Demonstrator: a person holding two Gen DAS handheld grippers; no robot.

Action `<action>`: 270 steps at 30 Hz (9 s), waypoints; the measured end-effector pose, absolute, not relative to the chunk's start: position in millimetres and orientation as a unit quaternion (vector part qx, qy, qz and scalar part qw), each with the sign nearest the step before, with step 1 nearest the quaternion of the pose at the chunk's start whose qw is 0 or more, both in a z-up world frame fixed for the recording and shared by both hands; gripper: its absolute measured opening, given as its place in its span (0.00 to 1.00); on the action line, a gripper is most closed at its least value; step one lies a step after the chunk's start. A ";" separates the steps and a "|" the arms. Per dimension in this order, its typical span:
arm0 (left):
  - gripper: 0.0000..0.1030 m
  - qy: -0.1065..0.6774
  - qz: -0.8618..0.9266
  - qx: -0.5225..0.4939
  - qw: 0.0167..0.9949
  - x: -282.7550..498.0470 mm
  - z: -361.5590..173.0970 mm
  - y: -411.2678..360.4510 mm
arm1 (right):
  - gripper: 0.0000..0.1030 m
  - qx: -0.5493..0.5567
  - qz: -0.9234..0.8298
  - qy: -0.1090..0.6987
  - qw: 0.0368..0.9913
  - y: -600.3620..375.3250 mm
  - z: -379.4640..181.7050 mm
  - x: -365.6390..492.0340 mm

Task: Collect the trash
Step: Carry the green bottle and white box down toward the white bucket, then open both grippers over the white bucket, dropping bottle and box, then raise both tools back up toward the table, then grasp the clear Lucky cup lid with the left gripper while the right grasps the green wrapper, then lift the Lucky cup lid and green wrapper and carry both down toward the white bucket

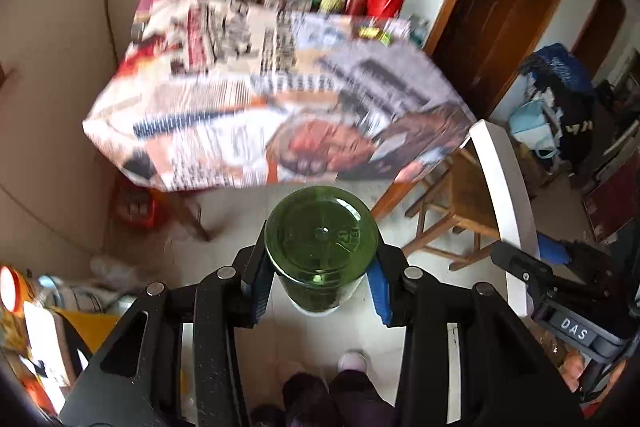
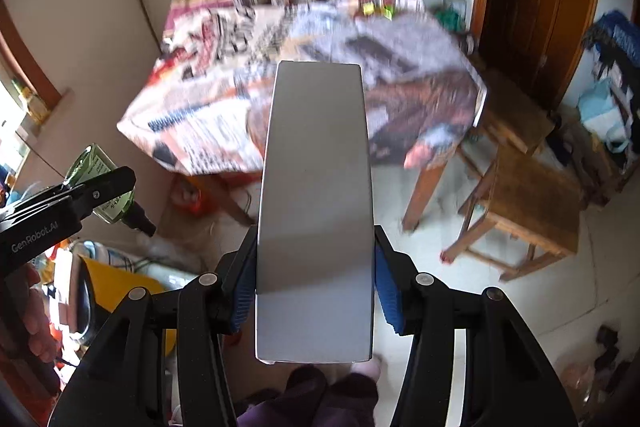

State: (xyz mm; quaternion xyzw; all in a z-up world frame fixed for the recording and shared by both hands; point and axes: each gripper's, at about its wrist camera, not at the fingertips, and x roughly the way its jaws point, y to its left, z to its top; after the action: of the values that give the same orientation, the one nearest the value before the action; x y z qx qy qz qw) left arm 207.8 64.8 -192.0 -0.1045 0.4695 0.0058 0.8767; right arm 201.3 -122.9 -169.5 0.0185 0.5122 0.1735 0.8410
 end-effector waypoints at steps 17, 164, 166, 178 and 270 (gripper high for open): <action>0.40 0.566 0.054 -0.118 0.814 237.4 -418.3 60.7 | 0.47 -0.028 0.219 0.615 0.757 -103.9 -383.2 225.8; 0.93 0.570 -0.118 -0.014 0.813 780.4 -306.2 61.2 | 0.73 0.145 0.083 0.614 0.772 -126.2 -280.5 733.1; 0.90 0.568 -0.101 0.000 0.817 782.9 -308.6 57.4 | 0.69 0.135 0.088 0.618 0.770 -121.5 -284.5 736.1; 0.74 0.580 -0.108 -0.002 0.808 794.1 -320.7 50.0 | 0.24 0.137 0.097 0.595 0.786 -115.6 -284.5 734.5; 0.73 0.454 -0.023 -0.089 0.886 229.0 -203.6 58.3 | 0.21 0.006 0.210 0.483 0.850 -110.2 -170.8 237.3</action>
State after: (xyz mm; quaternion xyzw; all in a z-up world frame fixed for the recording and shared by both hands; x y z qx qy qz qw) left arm 229.0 58.3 -203.6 -0.0886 0.4543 -0.0229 0.8861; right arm 237.3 -110.2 -170.8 0.0056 0.4833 0.2098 0.8499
